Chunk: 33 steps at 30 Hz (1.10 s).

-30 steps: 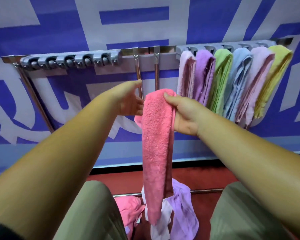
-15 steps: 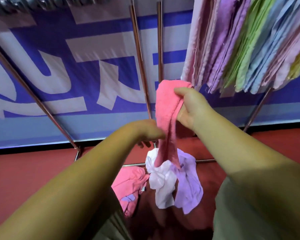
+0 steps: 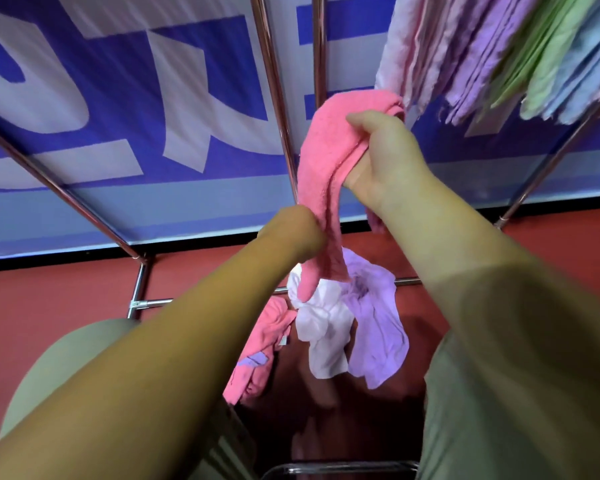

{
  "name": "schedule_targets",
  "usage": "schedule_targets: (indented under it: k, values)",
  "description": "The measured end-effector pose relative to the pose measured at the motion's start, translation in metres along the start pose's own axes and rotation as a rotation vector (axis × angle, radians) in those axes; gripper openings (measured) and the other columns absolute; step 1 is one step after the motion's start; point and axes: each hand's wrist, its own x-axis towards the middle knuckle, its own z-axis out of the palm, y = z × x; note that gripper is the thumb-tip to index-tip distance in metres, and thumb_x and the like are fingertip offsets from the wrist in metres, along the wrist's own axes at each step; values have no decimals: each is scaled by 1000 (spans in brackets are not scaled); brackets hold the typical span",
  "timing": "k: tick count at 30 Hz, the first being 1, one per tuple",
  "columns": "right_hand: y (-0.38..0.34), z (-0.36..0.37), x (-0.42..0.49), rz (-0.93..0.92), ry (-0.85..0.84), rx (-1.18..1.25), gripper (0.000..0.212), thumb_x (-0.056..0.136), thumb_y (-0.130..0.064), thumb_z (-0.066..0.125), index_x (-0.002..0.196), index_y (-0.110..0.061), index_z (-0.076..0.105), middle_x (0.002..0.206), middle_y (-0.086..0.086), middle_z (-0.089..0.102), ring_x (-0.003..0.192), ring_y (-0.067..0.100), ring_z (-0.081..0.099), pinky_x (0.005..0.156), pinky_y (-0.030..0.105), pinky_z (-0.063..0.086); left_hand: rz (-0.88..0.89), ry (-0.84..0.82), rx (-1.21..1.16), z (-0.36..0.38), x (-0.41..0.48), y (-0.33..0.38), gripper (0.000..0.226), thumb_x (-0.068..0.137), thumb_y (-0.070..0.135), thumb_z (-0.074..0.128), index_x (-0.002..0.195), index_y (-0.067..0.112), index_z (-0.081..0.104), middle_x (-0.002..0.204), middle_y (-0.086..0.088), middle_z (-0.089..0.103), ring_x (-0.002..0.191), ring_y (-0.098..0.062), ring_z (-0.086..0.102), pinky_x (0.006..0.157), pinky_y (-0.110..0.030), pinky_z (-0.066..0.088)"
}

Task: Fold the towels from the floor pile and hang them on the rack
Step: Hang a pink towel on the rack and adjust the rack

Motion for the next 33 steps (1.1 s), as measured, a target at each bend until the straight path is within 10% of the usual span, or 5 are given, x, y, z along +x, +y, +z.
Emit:
schedule_targets:
  k: [6, 13, 20, 25, 33]
  values:
    - [3, -11, 10, 30, 31, 18, 36, 100, -1, 55, 135, 3, 64, 129, 26, 70, 122, 40, 68, 108, 61, 51, 31, -89, -112, -7, -7, 5, 20, 98, 18, 57, 78, 19, 63, 75, 4, 76, 69, -18, 78, 34, -14, 39]
    - [7, -11, 9, 35, 52, 71, 43, 98, 5, 55, 141, -2, 60, 123, 21, 73, 113, 37, 71, 105, 59, 53, 22, -100, -26, 24, -10, 14, 19, 87, 30, 74, 79, 13, 76, 79, 1, 79, 72, -20, 79, 80, -36, 64]
    - [6, -14, 6, 80, 109, 140, 45, 100, 16, 44, 142, 7, 54, 131, 31, 66, 117, 45, 66, 102, 62, 52, 7, 24, 114, 36, -13, 21, 23, 99, 46, 61, 101, 23, 65, 103, 1, 62, 88, -29, 61, 74, -38, 47]
    - [2, -16, 5, 93, 113, 169, 42, 101, 18, 37, 138, 9, 54, 138, 34, 60, 128, 48, 61, 111, 65, 45, -202, 147, 78, 14, -12, 11, 81, 91, 77, 57, 143, 16, 50, 134, -9, 55, 121, -37, 64, 87, -45, 48]
    - [11, -4, -6, 89, 28, 226, 35, 101, 10, 45, 132, 12, 60, 136, 31, 64, 127, 45, 63, 108, 63, 49, 83, 494, -387, 19, -3, 20, 68, 96, 54, 67, 132, 5, 35, 123, -12, 61, 108, -40, 67, 78, -45, 52]
